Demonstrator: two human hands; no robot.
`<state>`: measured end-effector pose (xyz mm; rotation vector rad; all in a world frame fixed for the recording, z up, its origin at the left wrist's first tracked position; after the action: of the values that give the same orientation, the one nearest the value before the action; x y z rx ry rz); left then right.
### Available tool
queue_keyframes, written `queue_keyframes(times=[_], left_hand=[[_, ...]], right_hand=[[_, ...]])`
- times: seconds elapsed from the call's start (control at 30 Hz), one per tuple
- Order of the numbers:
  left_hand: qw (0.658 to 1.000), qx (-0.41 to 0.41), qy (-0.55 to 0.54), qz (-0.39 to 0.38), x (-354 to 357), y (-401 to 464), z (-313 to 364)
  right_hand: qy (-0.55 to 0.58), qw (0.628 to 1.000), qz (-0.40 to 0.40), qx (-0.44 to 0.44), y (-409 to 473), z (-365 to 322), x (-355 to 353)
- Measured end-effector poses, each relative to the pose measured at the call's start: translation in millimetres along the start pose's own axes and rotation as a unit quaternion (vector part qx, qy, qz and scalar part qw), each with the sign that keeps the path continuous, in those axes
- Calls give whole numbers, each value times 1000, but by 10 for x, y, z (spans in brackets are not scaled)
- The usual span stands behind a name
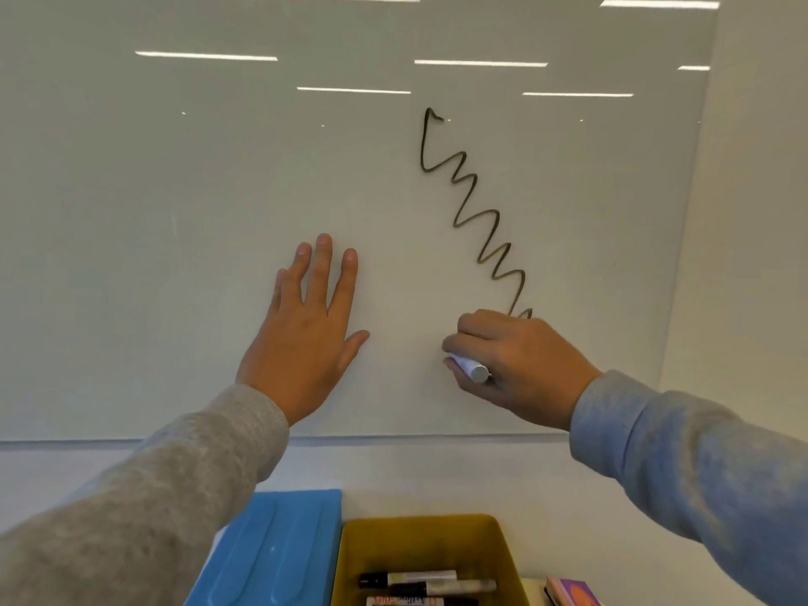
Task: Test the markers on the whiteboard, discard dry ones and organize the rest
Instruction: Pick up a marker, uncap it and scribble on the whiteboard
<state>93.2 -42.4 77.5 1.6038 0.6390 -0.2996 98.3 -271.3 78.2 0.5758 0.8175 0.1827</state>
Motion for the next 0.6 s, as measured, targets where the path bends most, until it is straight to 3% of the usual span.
queue_keyframes(times=[0.3, 0.47, 0.6], left_hand=[[999, 29, -25, -31, -51, -36, -78], [989, 33, -123, -71, -197, -81, -156], [970, 34, -220, -94, -357, -171, -250]], right_hand=[[23, 997, -40, 64, 159, 44, -103], [33, 991, 9, 128, 242, 37, -224], [144, 962, 87, 216, 297, -24, -268]])
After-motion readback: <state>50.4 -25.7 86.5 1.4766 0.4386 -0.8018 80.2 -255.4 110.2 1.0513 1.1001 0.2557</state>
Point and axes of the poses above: each hand's wrist, its own y-axis towards the middle knuckle, its own x-axis out of the palm, z = x × y, the point moved 4 cm from there along y, towards the middle knuckle, and after that the axes turned 11 degrees about -x, right-handed, at the moved point
